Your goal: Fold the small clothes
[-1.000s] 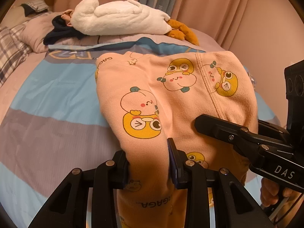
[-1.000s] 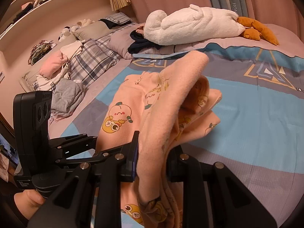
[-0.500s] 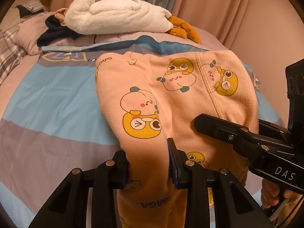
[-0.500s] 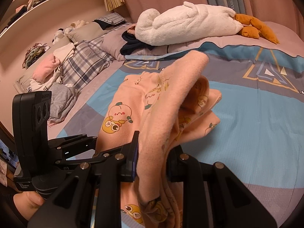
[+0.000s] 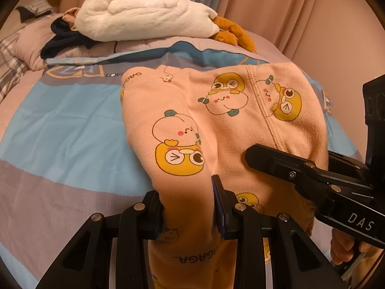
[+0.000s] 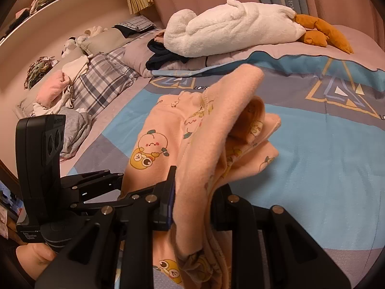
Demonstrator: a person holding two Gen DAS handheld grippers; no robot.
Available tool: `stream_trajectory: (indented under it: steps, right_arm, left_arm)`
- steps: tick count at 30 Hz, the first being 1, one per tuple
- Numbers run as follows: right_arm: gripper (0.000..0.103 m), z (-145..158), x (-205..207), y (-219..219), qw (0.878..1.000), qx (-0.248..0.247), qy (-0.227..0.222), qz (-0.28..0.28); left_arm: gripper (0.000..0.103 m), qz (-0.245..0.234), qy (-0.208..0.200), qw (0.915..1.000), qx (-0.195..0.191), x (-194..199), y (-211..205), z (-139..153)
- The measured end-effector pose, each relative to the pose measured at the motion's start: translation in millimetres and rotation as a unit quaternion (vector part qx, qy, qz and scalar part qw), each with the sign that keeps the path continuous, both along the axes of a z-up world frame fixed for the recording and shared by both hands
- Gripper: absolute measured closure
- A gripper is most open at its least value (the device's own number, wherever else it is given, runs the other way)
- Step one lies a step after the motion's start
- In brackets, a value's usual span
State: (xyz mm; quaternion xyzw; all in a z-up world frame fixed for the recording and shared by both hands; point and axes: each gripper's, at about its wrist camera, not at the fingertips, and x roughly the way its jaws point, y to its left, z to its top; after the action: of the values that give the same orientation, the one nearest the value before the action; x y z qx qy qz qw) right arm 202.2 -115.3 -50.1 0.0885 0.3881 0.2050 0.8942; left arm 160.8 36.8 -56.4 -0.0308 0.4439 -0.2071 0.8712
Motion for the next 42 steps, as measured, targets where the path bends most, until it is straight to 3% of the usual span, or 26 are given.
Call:
stream_trajectory:
  steps: [23, 42]
  right_arm:
    - [0.079, -4, 15, -15, 1.000, -0.009, 0.003, -0.015]
    - [0.079, -28, 38, -17, 0.999, -0.010, 0.044, -0.019]
  left_arm:
    - [0.070, -0.015, 0.007, 0.9999, -0.002, 14, -6, -2]
    - [0.070, -0.014, 0.054, 0.9984, 0.007, 32, -8, -18]
